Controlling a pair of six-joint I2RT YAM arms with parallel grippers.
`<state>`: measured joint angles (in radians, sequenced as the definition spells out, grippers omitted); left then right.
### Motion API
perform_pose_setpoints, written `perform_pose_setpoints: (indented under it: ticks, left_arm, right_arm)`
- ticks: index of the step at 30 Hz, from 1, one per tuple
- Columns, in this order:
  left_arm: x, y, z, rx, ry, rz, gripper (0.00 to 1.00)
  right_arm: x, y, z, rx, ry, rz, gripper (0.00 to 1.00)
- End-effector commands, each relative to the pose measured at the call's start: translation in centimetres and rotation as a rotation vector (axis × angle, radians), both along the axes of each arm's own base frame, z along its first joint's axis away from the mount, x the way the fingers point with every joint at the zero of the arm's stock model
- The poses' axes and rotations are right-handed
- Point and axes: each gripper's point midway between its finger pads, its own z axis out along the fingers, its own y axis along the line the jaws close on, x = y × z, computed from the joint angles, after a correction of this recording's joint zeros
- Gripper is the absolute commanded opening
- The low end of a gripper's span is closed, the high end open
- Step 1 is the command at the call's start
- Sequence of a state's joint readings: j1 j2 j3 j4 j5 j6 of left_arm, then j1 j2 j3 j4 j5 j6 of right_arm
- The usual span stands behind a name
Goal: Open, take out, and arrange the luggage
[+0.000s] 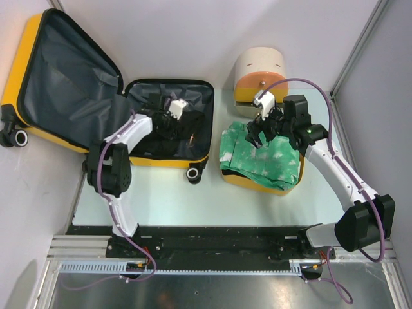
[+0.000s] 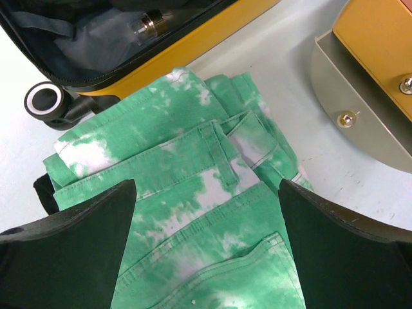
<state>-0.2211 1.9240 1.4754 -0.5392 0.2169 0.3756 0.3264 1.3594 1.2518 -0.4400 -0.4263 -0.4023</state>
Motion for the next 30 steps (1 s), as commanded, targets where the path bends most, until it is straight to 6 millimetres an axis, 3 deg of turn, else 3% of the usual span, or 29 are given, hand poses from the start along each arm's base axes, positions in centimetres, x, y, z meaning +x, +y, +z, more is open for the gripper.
perform_pose_setpoints:
  ticks: [1,7,11,19,24,25,30]
  left_arm:
    - [1.1,-1.4,11.5,-0.279,-0.169,-0.038,0.0]
    - [1.0,-1.2,20.5,-0.445,-0.291,-0.043,0.0]
    - [0.8,-1.9,24.5,-0.499,-0.353,-0.073,0.0]
    - [0.0,-4.6,32.5,-0.665,-0.414,-0.158,0.0]
    - [-1.7,-8.0,35.8,-0.661,-0.493,-0.26,0.0]
    - [-2.5,-9.7,36.4,-0.653,-0.514,-0.306,0.0]
    - [-3.7,-14.5,36.8,-0.612,-0.563,-0.393,0.0]
  right_arm:
    - [0.2,0.1,2.8,0.017,-0.073,0.006,0.96]
    - [0.2,0.1,3.3,0.04,-0.072,-0.013,0.97]
    - [0.6,-0.7,3.8,0.077,-0.061,-0.052,0.97]
    - [1.8,-4.3,4.8,0.151,-0.04,-0.176,0.97]
    - [2.0,-6.1,5.5,0.166,-0.051,-0.23,0.96]
    - [2.3,-6.9,5.6,0.169,-0.052,-0.253,0.96]
    - [2.4,-9.9,5.9,0.186,-0.044,-0.34,0.97]
